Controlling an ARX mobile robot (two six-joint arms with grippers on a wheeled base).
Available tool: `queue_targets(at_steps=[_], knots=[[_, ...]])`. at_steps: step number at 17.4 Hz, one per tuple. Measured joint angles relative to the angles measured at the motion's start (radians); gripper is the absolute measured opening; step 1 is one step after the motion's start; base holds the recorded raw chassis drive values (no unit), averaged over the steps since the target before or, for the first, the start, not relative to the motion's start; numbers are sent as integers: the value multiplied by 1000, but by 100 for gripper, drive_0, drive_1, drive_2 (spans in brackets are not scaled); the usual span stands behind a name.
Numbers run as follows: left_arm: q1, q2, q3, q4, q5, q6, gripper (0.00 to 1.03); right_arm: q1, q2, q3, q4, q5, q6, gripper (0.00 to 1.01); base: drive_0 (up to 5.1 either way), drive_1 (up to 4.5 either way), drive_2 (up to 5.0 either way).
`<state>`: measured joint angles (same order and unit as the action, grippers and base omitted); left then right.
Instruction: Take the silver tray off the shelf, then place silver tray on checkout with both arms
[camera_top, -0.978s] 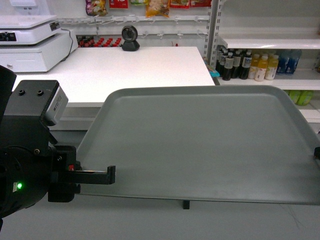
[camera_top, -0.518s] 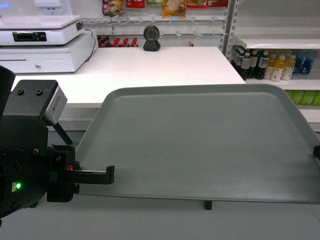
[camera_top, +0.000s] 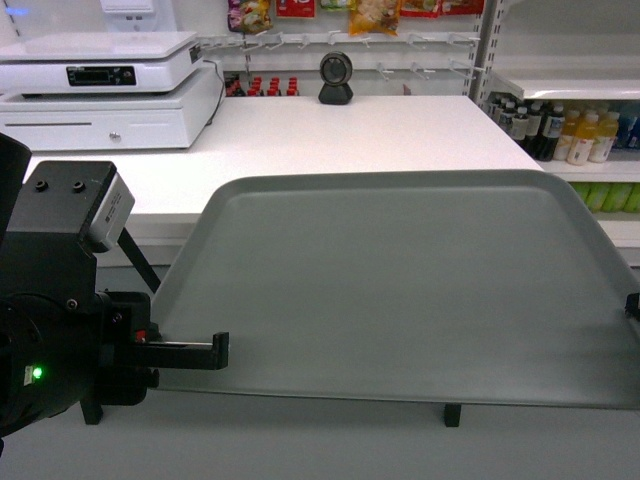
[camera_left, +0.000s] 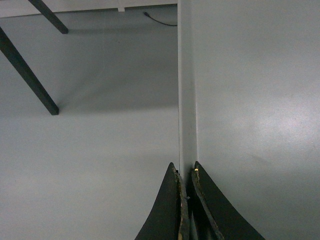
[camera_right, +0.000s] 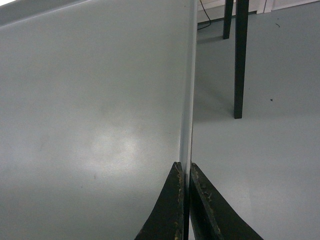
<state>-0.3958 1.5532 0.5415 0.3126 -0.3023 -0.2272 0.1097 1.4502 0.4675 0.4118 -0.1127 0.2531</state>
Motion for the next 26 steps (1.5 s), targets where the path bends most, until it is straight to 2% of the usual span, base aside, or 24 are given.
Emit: queue_targets(at_steps=[26], knots=[[0,0,0,-1,3,0,3,-5,1,0,-1,-3,0,2,6,428,-417]])
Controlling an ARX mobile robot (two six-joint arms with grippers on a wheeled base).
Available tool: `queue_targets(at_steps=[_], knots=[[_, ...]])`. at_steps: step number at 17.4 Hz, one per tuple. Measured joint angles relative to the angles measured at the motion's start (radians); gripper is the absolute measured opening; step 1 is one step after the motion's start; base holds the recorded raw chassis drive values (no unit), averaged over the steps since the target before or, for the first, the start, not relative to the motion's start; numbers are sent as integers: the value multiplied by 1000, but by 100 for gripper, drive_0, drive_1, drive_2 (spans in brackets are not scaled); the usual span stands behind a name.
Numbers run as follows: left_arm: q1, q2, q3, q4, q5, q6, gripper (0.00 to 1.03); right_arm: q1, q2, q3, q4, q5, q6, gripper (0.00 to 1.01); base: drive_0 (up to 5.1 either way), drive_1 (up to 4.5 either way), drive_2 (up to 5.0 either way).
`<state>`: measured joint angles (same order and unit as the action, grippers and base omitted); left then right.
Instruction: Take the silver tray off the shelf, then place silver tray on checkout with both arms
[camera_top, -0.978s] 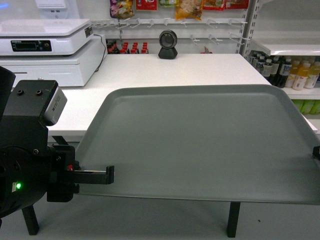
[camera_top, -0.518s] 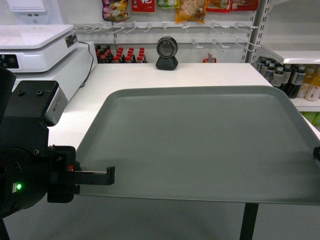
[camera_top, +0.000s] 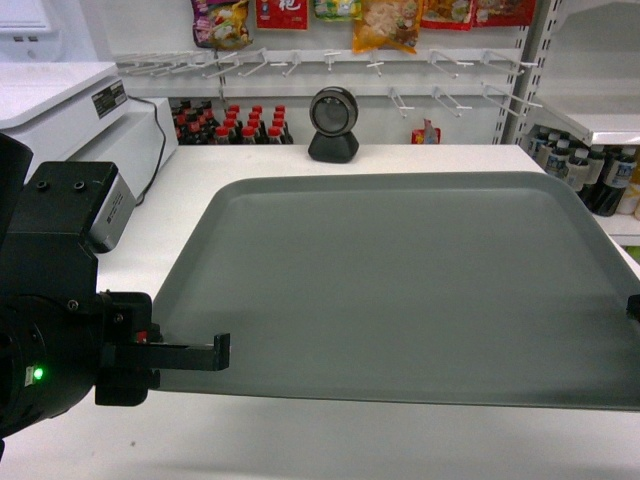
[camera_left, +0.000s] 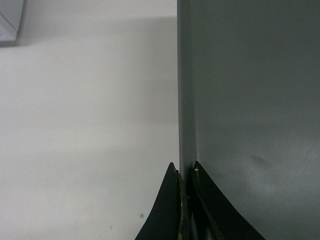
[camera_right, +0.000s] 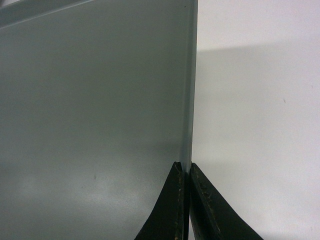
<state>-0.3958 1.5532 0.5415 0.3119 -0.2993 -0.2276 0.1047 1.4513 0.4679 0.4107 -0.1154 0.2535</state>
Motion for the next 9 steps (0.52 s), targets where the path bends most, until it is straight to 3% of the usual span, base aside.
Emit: queue_targets(at_steps=[5,9], knots=[[0,0,0,1,1,0,3,0,0,0,2,0,0,2,-4,418,-427],[0,2,2,4,0,0,3,0,0,2,2,0,0,2,0,0,0]])
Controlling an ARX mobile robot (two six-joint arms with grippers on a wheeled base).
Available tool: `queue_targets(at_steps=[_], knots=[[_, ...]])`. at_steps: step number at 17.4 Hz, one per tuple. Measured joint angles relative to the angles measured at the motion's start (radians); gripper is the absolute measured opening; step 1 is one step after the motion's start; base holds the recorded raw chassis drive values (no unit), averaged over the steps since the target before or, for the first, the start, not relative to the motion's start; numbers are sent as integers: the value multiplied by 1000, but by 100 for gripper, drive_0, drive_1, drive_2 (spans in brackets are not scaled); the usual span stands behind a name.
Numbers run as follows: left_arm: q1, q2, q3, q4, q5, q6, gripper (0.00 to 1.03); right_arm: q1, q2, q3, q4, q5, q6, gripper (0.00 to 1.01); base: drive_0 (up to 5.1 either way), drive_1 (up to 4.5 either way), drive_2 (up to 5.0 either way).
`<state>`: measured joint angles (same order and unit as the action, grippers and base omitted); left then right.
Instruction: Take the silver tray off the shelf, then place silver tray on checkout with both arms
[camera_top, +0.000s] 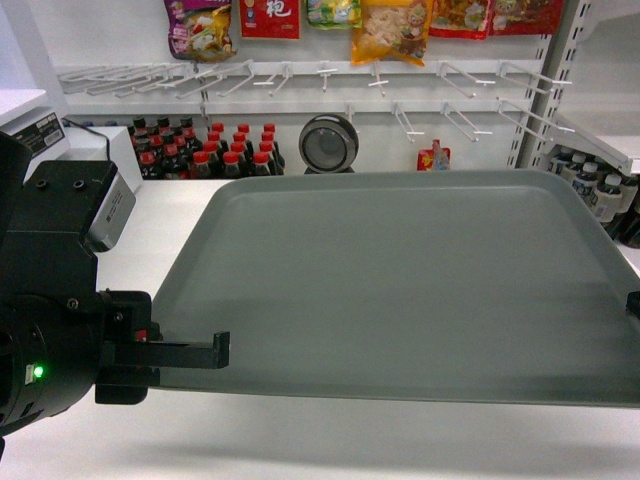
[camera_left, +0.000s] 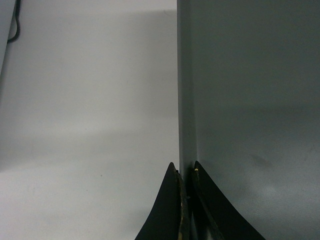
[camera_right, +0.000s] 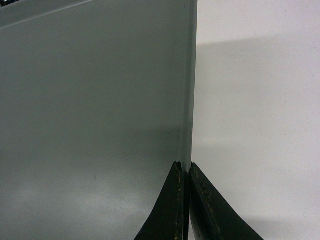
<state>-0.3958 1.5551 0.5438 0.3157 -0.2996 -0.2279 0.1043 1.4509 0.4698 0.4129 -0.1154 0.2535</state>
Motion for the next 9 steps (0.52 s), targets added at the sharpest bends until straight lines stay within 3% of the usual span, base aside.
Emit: queue_targets(at_steps=[1,2,3,4,6,9], knots=[[-18,11,7,13,-63,-23,3,-1,2,1,11,-20,-19,2,0,0,0],[-27,37,20,24,-138,-53,3,0,30,18,36,-47,-75,2,0,0,0],[-20,64,34,32,-143,-85,3,-2,69,59,31,-80,-120,2,0,0,0],[0,91,50,45,-117,-105,3,-10,121,109,30,-110,-149,2,0,0,0],[77,175,124,80,-13,-134,3,-26,273,243,6,-180,-153,3,0,0,0],[145,295,234,72,77,-120,3,-26,460,421,-48,-210,-143,3,0,0,0]])
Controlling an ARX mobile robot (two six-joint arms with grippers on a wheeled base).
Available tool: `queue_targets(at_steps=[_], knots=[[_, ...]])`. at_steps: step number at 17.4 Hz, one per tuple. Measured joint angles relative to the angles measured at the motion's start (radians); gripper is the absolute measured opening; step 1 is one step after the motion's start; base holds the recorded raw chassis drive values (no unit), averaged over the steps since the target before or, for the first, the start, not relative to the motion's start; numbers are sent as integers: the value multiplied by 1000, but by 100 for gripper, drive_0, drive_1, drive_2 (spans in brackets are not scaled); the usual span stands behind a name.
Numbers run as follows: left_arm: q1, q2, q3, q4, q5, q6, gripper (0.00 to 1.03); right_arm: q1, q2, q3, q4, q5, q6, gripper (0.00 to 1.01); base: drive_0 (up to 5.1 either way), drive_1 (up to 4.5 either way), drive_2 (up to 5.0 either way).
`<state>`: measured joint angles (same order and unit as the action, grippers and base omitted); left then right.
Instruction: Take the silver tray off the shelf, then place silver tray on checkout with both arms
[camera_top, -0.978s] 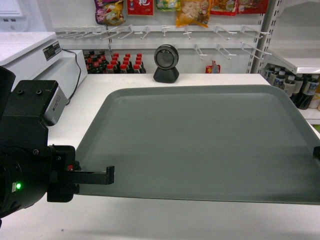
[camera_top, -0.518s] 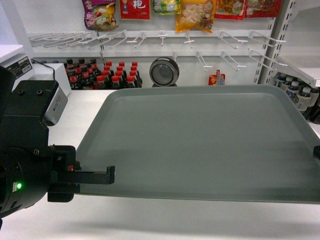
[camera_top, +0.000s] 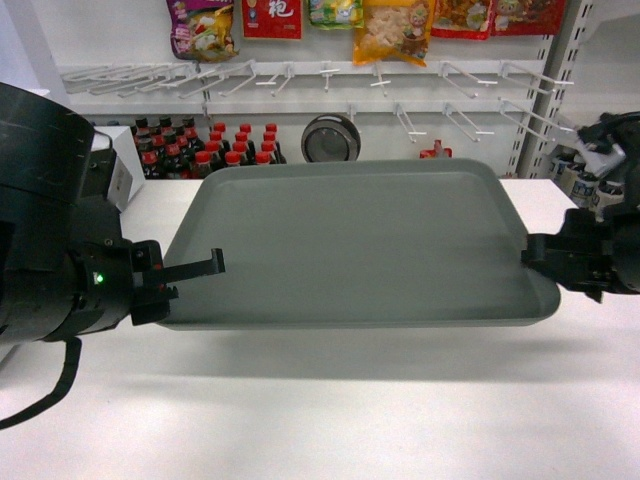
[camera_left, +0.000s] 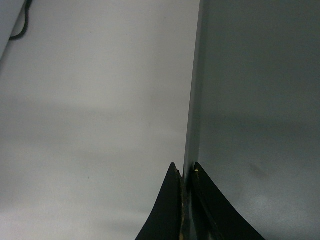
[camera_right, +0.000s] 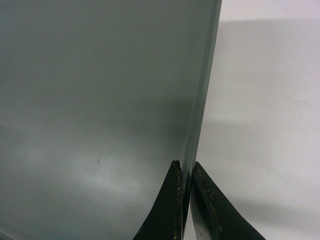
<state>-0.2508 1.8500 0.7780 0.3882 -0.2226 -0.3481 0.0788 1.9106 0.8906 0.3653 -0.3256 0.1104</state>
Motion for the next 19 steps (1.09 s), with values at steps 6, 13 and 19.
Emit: queue_targets(at_steps=[6,13,19], knots=[[-8,232,159,-70,11,11,3,14,306,252,-97,87,-94,3,0,0,0],[-73,251,153,15,-85,82,35,20,279,142,97,180,-148,40,0,0,0],[-35,-284,-256,727,-66,312,33,-2,141,-280,892,396,-125,14,0,0,0]])
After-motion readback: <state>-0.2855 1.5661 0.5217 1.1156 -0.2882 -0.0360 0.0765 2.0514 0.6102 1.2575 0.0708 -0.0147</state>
